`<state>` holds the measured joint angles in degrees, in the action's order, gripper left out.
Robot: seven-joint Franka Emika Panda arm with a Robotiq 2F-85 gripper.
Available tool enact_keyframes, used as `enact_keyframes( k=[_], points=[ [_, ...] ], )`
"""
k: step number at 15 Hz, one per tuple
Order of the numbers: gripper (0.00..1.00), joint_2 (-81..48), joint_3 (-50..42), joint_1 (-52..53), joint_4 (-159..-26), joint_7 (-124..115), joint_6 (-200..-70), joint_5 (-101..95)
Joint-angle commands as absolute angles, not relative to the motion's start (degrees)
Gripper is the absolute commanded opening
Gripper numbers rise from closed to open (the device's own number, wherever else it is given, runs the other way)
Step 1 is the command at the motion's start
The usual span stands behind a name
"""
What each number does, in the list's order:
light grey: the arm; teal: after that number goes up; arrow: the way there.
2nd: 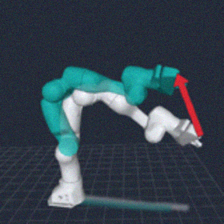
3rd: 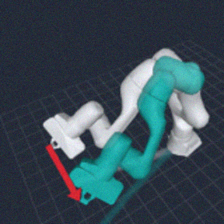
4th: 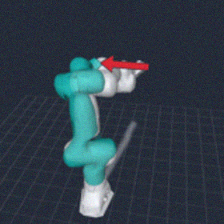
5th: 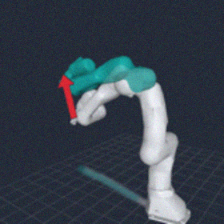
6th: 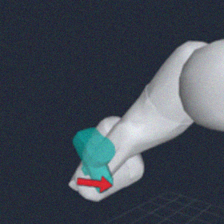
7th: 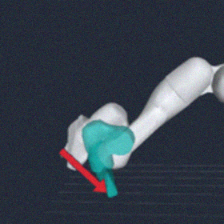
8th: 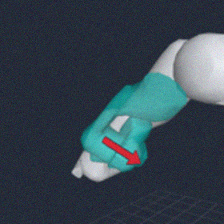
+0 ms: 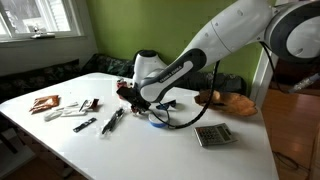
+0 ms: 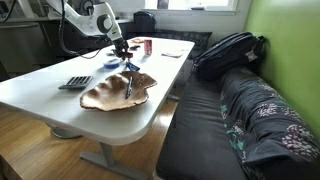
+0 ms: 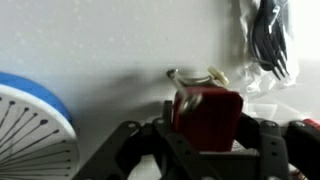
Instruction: Pick up the red toy cart and move it into the wooden bowl
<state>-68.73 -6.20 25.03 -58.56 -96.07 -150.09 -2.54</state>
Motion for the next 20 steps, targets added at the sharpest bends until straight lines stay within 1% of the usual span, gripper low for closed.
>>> enact_keyframes(
  k=[1,3,4,5,6,7,8,9,10,14,15,17,20],
  points=[
    [0.25,-66.35,-4.58,24.56,-59.55,-94.72,-148.87,-1.88],
    [0.14,-62.05,-3.81,24.33,-63.16,-93.71,-148.24,-1.71],
    [0.06,-59.5,-4.7,24.45,-65.33,-94.59,-147.56,-2.0],
    [0.05,-56.53,-5.93,24.4,-68.17,-95.64,-146.15,-2.31],
    [0.02,-53.9,-7.25,24.46,-70.66,-96.37,-144.3,-2.81],
    [0.04,-51.09,-8.33,24.39,-73.24,-96.67,-141.46,-3.06],
    [0.01,-49.11,-10.06,24.64,-75.27,-97.44,-138.83,-3.64],
    [0.01,-46.89,-11.12,24.62,-77.5,-97.43,-136.37,-3.91],
    [0.03,-44.94,-11.48,24.16,-79.59,-98.73,-134.05,-5.67],
    [0.03,-37.11,-11.72,22.18,-89.76,-103.58,-126.58,-7.23],
    [0.03,-35.66,-11.36,21.31,-92.44,-106.14,-127.15,-6.67],
    [0.03,-32.41,-7.27,16.81,-98.17,-103.86,-133.15,-1.89],
    [0.03,-28.28,-6.05,14.05,-106.93,-105.2,-143.44,1.73]
  ],
)
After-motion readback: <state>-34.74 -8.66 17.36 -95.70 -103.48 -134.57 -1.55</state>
